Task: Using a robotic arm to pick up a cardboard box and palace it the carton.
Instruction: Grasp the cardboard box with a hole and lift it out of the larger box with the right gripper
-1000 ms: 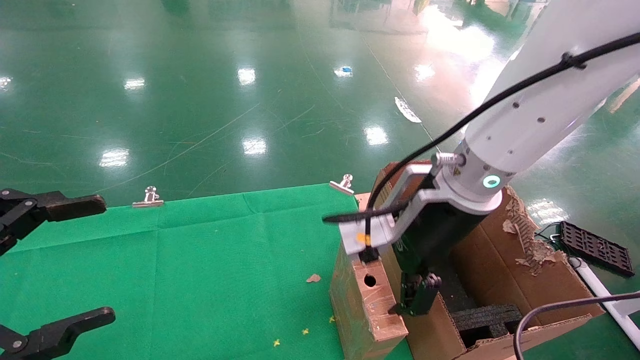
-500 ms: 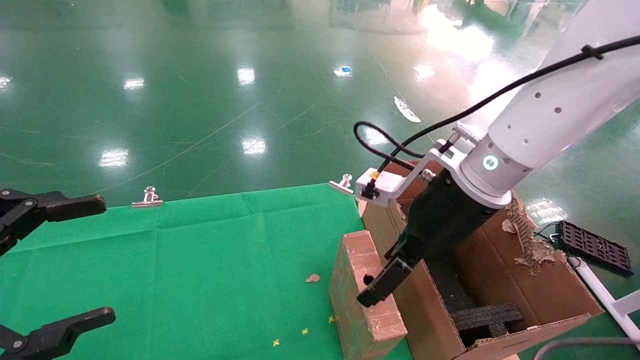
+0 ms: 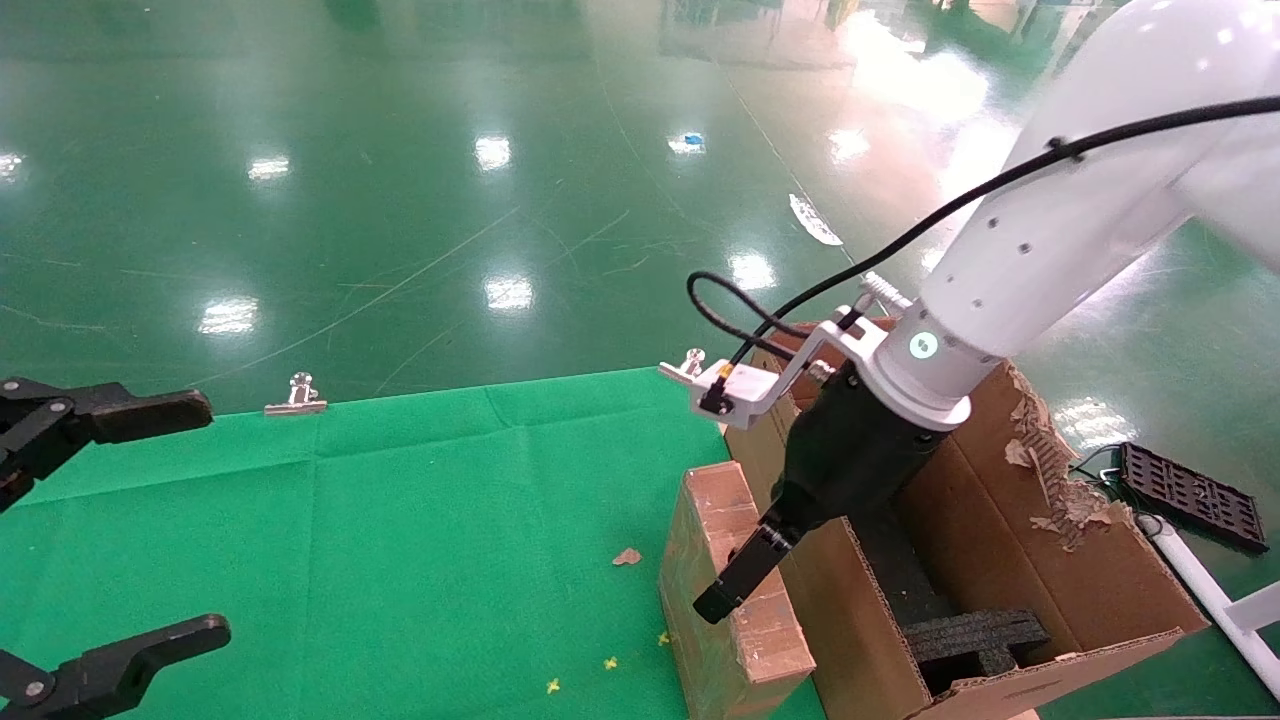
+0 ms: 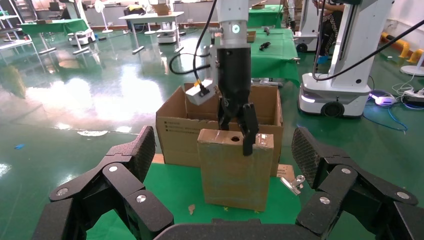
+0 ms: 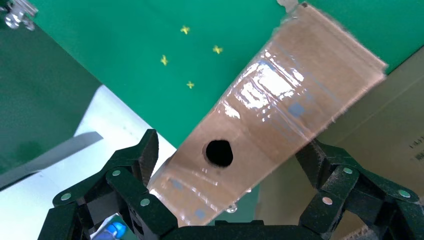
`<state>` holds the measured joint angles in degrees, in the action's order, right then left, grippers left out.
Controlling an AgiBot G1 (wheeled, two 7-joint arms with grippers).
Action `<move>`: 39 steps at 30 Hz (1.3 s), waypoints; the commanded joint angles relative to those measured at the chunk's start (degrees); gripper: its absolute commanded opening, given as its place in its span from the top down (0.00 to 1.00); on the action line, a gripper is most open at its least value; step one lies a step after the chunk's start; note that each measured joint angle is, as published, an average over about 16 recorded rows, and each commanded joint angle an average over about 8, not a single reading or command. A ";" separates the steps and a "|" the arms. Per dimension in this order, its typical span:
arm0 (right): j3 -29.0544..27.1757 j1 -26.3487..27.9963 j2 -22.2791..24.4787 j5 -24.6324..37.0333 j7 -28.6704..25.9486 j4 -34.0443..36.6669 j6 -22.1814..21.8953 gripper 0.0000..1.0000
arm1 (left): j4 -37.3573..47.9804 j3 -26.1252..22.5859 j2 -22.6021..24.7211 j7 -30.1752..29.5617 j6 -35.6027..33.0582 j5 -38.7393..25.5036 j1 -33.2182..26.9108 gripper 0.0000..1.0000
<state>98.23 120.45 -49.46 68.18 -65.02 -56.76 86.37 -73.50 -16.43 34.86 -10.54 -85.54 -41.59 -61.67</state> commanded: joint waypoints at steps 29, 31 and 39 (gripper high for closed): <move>2.07 -0.37 1.53 5.36 -3.97 -8.25 -3.55 1.00 | 0.00 -0.11 -0.05 0.06 0.05 0.08 -0.02 1.00; 1.97 -0.09 2.07 6.05 -3.64 -9.44 -4.33 1.00 | 0.00 -0.12 -0.05 0.06 0.05 0.08 -0.03 1.00; -0.04 1.16 6.44 6.37 -0.85 -15.47 -8.84 1.00 | 0.00 -0.15 -0.06 0.08 0.07 0.10 -0.03 1.00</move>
<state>97.55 122.16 -42.66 73.49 -65.04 -70.99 77.86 -73.50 -16.58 34.79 -10.47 -85.47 -41.48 -61.70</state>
